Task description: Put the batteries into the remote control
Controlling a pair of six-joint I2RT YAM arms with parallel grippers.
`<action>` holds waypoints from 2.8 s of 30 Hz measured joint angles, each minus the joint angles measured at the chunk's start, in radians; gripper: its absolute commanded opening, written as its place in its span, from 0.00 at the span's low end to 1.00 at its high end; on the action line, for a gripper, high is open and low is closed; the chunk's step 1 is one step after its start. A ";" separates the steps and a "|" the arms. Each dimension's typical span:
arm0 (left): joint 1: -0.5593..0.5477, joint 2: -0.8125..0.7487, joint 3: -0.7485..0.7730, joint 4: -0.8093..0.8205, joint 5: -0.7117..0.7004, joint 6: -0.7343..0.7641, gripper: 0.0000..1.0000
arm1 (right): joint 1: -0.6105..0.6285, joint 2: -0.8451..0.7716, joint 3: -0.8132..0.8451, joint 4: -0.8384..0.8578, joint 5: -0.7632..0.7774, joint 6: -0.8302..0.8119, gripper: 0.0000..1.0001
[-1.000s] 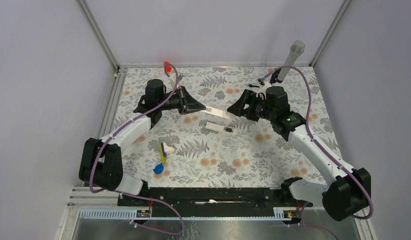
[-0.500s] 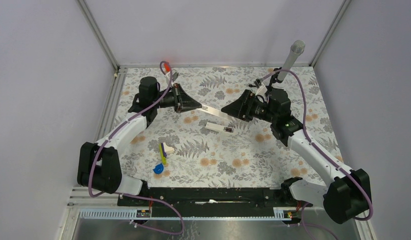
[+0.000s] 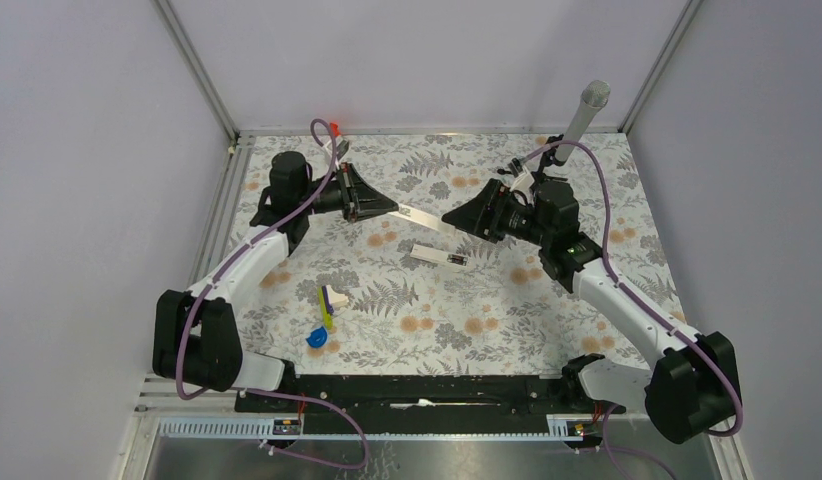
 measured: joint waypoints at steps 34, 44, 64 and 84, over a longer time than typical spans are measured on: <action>0.019 -0.002 -0.018 0.105 0.020 -0.091 0.15 | 0.000 0.094 -0.043 0.289 -0.094 0.274 0.02; 0.019 0.013 -0.016 -0.087 -0.077 0.085 0.89 | 0.000 0.089 -0.044 0.169 -0.022 0.203 0.00; -0.094 0.265 0.002 -0.283 -0.531 0.289 0.73 | 0.000 0.369 -0.048 0.002 0.142 0.153 0.00; -0.128 0.324 0.002 -0.263 -0.529 0.269 0.58 | -0.029 0.422 -0.062 0.029 0.149 0.105 0.00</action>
